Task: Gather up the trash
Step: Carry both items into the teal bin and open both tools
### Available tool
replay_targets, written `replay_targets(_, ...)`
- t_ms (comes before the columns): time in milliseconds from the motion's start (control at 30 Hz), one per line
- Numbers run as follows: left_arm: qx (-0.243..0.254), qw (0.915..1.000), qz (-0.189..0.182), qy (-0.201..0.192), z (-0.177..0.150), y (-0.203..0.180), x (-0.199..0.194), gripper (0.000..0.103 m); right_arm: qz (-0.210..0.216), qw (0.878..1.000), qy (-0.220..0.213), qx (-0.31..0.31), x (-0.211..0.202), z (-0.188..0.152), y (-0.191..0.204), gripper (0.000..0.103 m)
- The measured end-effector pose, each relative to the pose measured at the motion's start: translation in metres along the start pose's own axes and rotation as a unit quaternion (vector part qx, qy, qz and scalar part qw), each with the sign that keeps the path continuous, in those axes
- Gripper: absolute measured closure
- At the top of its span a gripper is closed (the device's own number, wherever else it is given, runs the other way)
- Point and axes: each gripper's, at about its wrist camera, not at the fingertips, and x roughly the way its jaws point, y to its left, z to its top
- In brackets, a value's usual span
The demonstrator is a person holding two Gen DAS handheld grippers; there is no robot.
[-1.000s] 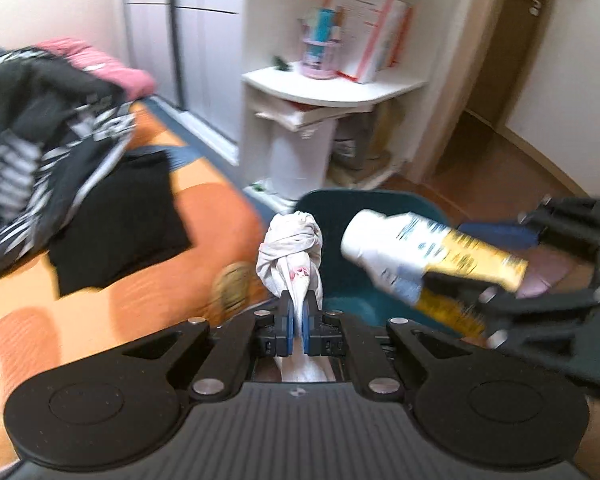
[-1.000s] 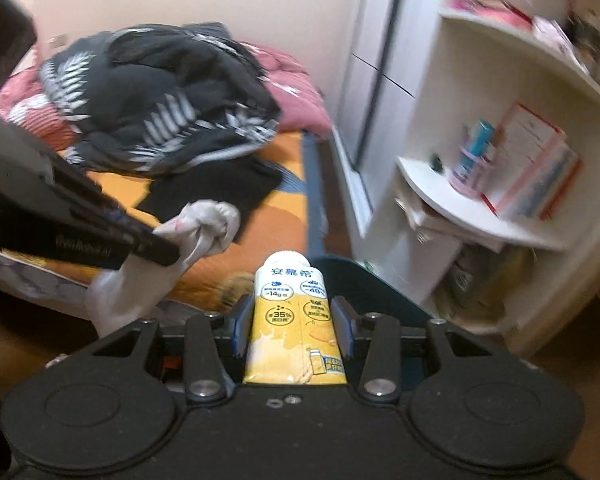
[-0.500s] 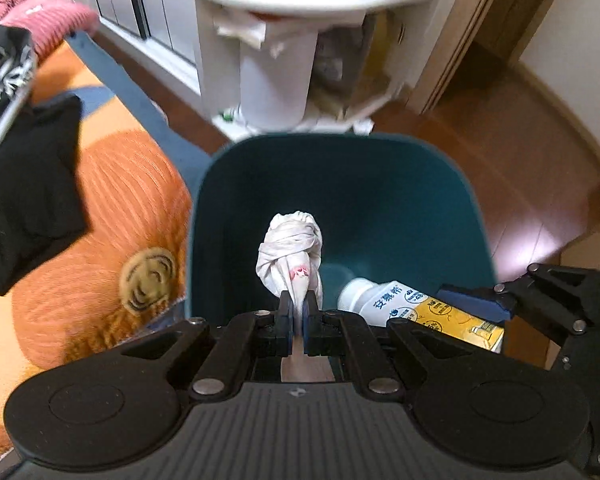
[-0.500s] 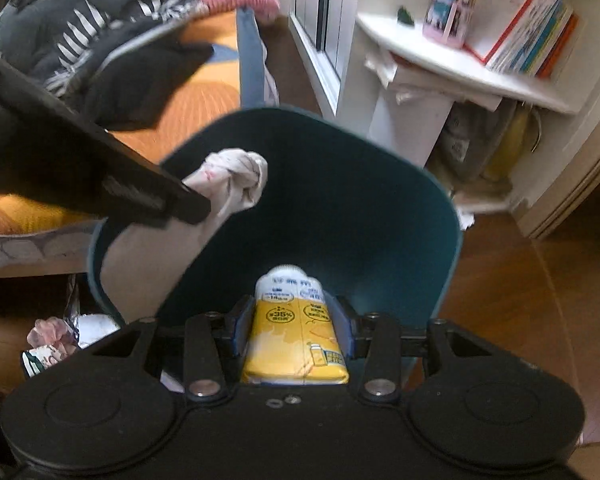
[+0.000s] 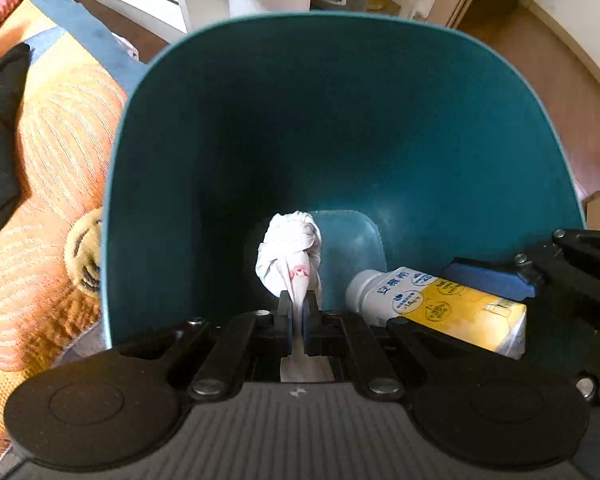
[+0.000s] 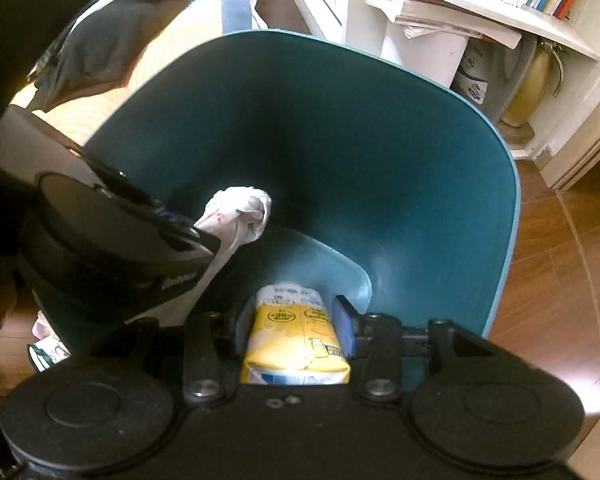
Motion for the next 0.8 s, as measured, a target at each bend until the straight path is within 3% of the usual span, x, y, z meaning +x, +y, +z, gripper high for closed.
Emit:
replay_targets(333,-0.010,0.9999,-0.007,0.000,-0.009,0.002,-0.010,0.093,-0.002,1.000,0.000,0.001,-0.010,0.000,0.002,0.060)
replay_targets(467,-0.015,0.9998,-0.003,-0.015,-0.013,0.005,-0.024,0.074,0.007,1.000,-0.008,0.009,-0.022,-0.002,0.001,0.059)
replay_targets(567,-0.022,0.9993,-0.009,-0.029,-0.019,0.007,-0.038,0.070,0.006,1.000,-0.017,0.008,-0.034,-0.003,0.003,0.058)
replay_targets(700,-0.028,0.9979,-0.006,-0.059,-0.030,0.008,-0.065,0.038,0.003,0.999,-0.033,0.011,-0.054,-0.007,0.007,0.058)
replay_targets(800,-0.031,0.9966,-0.009,-0.076,-0.040,0.010,-0.087,0.038,0.002,0.999,-0.045,0.010,-0.069,-0.009,0.011,0.057)
